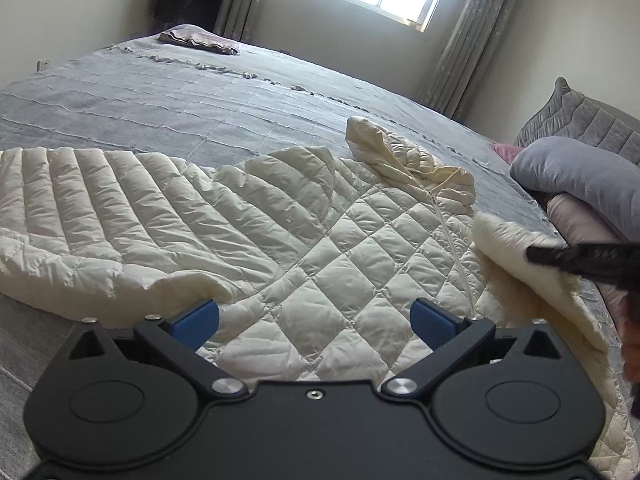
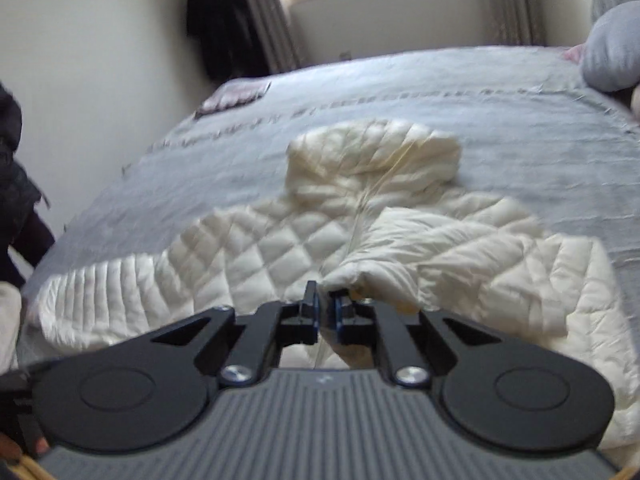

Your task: Fold large clothes

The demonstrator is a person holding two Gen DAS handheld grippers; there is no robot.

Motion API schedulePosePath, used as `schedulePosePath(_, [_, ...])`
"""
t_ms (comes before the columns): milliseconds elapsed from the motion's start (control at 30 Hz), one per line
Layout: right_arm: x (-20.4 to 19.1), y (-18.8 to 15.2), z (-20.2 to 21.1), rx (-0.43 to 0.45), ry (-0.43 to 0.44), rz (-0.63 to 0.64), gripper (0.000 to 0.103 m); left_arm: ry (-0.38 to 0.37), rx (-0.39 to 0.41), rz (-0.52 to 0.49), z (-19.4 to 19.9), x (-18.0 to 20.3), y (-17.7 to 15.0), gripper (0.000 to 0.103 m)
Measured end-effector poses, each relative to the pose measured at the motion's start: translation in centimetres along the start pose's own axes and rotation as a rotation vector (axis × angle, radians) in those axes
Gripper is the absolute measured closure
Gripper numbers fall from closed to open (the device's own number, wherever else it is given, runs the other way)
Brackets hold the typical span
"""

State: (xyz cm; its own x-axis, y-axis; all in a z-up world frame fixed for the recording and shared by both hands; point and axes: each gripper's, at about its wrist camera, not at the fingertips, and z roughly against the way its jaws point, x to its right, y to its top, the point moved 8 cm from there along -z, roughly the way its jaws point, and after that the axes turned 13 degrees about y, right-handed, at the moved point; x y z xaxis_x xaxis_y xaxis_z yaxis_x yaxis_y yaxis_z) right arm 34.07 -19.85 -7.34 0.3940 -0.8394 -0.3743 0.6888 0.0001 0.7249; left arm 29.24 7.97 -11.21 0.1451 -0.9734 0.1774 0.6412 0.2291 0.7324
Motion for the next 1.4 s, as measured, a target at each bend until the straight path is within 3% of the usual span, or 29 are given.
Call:
schedulePosePath(67, [-0.9,-3.2,-2.8,-0.112,-0.014,0.021,0.080,0.002,0.006,-0.011,0.0,0.1,-0.1,0.000])
schedulePosePath(133, [-1.2,-5.5,-3.7,-0.169,-0.019,0.039,0.053,0.002,0.008,-0.026,0.1,0.4,-0.1,0.000])
schedulePosePath(233, [-2.0,-6.8,-1.5,-0.134,0.025,0.056,0.044,-0.003,-0.003,-0.047,0.0,1.0,0.0,0.000])
schedulePosePath(333, [-1.2,-6.4,1.9,-0.100,0.052,0.035,0.044,0.007,-0.008,-0.086,0.1,2.1,0.4,0.000])
schedulePosePath(567, [5.2,-4.6,8.9,0.011,-0.059,-0.050,0.044,-0.016,0.011,-0.214,1.0,6.4,0.7,0.000])
schedulePosePath(667, [7.9,-5.1,9.7,0.036,-0.115,-0.102,0.048,-0.045,0.010,-0.272,1.2,9.6,0.4,0.000])
schedulePosePath(733, [9.6,-5.7,9.9,0.038,-0.138,-0.129,0.060,-0.070,-0.001,-0.306,1.1,11.8,0.1,0.000])
schedulePosePath(800, [10.8,-6.3,9.9,0.035,-0.147,-0.149,0.065,-0.091,-0.009,-0.348,0.7,14.6,-0.5,0.000])
schedulePosePath(1067, [12.3,-7.4,9.5,0.023,-0.135,-0.175,0.065,-0.074,-0.029,-0.508,-3.1,22.7,-3.6,0.000])
schedulePosePath(1233, [12.6,-7.9,8.9,0.008,-0.144,-0.174,0.066,0.018,0.009,-0.470,-5.3,22.7,-2.9,0.001])
schedulePosePath(1300, [12.7,-8.0,8.7,0.004,-0.148,-0.166,0.066,0.097,0.039,-0.424,-5.7,20.7,-1.7,0.001])
schedulePosePath(1400, [12.5,-8.2,8.5,-0.007,-0.150,-0.140,0.066,0.096,0.041,-0.360,-5.4,17.1,-0.4,0.001])
